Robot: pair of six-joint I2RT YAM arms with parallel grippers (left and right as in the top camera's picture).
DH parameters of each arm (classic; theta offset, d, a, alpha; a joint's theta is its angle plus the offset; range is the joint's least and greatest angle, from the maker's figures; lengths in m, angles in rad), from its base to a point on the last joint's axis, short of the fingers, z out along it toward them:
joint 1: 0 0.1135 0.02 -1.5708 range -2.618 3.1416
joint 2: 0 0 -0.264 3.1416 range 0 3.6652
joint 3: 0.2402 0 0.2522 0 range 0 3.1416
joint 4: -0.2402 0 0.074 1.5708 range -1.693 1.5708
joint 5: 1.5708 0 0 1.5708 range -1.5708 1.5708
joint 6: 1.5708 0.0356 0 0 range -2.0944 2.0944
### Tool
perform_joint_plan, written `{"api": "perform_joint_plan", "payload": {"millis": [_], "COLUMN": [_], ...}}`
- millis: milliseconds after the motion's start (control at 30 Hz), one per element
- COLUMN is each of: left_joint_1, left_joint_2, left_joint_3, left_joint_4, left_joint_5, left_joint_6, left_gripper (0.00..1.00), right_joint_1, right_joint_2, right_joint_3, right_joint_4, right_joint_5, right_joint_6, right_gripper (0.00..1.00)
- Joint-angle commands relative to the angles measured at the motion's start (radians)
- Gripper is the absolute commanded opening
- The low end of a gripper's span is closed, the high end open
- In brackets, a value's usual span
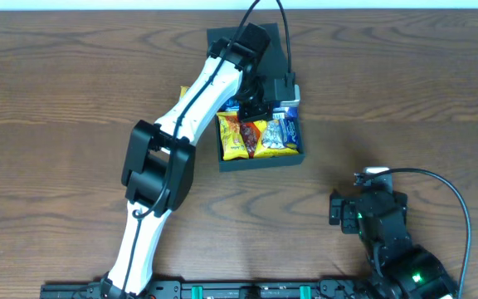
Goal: Pack container
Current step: 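Lower the blue bar upright into the box's left side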
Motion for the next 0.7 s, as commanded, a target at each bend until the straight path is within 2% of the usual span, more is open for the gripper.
{"api": "perform_joint_plan", "payload": {"millis": [0, 67, 100, 133, 200, 267, 367, 433, 567, 667], "left_joint_1": [0.000, 0.000, 0.000, 0.000, 0.000, 0.000, 0.000, 0.000, 0.000, 0.000], "left_joint_2": [0.018, 0.018, 0.018, 0.018, 0.018, 0.018, 0.018, 0.018, 0.018, 0.018], "left_joint_3": [0.019, 0.019, 0.019, 0.019, 0.019, 0.019, 0.019, 0.019, 0.043, 0.052], "left_joint_4": [0.014, 0.021, 0.026, 0.029, 0.036, 0.040, 0.048, 0.066, 0.069, 0.066], "left_joint_5": [-0.011, -0.013, -0.023, -0.036, -0.076, -0.103, -0.108, -0.108, -0.108, -0.117], "left_joint_6": [-0.049, -0.050, -0.060, -0.068, -0.087, -0.090, -0.094, -0.105, -0.128, -0.138], "left_gripper": [0.06, 0.18, 0.31, 0.37, 0.59, 0.60, 0.74, 0.80, 0.80, 0.75], "right_joint_1": [-0.008, -0.008, -0.008, -0.008, -0.008, -0.008, -0.008, -0.008, -0.008, -0.008], "right_joint_2": [-0.004, -0.004, -0.004, -0.004, -0.004, -0.004, -0.004, -0.004, -0.004, -0.004], "right_joint_3": [-0.005, -0.005, -0.005, -0.005, -0.005, -0.005, -0.005, -0.005, -0.005, -0.005], "right_joint_4": [-0.002, -0.002, -0.002, -0.002, -0.002, -0.002, -0.002, -0.002, -0.002, -0.002], "right_joint_5": [0.011, 0.011, 0.011, 0.011, 0.011, 0.011, 0.011, 0.011, 0.011, 0.011], "right_joint_6": [0.017, 0.017, 0.017, 0.017, 0.017, 0.017, 0.017, 0.017, 0.017, 0.017], "right_gripper": [0.99, 0.99, 0.99, 0.99, 0.99, 0.99, 0.99, 0.99, 0.99, 0.99]}}
